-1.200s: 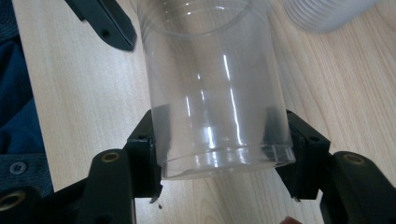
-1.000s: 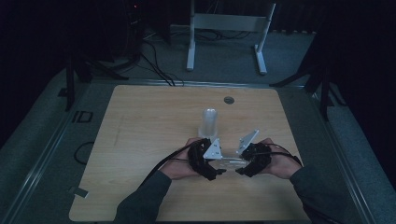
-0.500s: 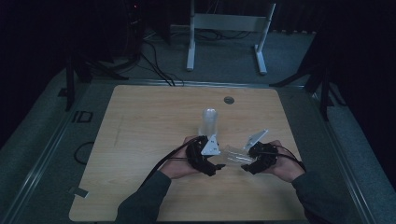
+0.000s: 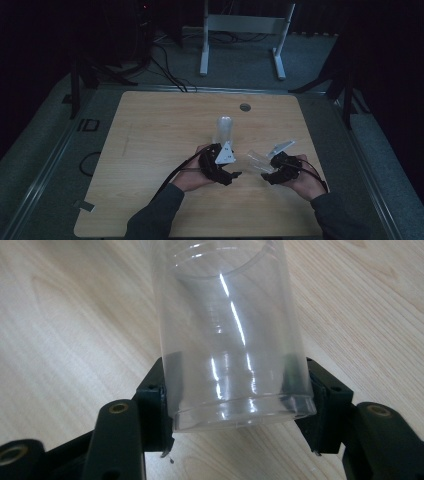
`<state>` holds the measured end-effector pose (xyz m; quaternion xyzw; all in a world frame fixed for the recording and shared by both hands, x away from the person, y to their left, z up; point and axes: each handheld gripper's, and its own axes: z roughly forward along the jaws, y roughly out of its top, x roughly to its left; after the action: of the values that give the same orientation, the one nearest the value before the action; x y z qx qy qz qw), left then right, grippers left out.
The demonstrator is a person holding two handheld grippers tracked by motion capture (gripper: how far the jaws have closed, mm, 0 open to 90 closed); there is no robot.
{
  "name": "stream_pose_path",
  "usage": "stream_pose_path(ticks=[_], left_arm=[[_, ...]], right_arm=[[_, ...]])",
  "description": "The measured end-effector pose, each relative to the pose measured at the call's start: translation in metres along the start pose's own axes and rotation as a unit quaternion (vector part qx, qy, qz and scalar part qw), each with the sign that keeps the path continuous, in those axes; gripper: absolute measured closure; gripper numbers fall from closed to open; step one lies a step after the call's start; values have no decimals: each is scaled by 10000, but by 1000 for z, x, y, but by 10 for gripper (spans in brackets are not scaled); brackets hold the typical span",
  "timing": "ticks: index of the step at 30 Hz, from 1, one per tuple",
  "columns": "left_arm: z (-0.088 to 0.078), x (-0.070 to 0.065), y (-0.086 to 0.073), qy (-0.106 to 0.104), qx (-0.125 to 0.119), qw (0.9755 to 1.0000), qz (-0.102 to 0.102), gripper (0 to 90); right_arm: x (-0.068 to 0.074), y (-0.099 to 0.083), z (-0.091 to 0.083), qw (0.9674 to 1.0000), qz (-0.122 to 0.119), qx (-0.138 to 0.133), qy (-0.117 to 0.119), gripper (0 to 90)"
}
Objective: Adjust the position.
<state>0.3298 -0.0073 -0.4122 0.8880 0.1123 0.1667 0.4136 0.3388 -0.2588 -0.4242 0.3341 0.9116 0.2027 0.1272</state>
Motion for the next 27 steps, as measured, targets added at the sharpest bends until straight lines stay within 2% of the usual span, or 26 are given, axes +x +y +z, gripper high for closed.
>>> stream_pose_path(ticks=[6, 11, 18, 23, 25, 27], left_arm=[[0, 0, 1, 58, -3, 10000, -47, 268], [-1, 2, 1, 146, -38, 9998, -137, 280], [-3, 4, 3, 218, -115, 9993, -264, 284], [-2, 5, 4, 309, -98, 9989, -340, 302], [-3, 5, 4, 313, -106, 9988, -357, 302], [-3, 6, 5, 365, -106, 9985, -399, 302]], right_arm=[[-3, -2, 3, 9990, 343, -66, -273, 416], [-8, -5, 2, 9965, 684, -168, -454, 416], [-12, -9, 3, 9937, 928, -211, -595, 416], [-13, -10, 5, 9901, 1160, -353, -702, 416], [-13, -10, 6, 9895, 1185, -374, -742, 416], [-12, -10, 7, 9871, 1294, -426, -843, 416]])
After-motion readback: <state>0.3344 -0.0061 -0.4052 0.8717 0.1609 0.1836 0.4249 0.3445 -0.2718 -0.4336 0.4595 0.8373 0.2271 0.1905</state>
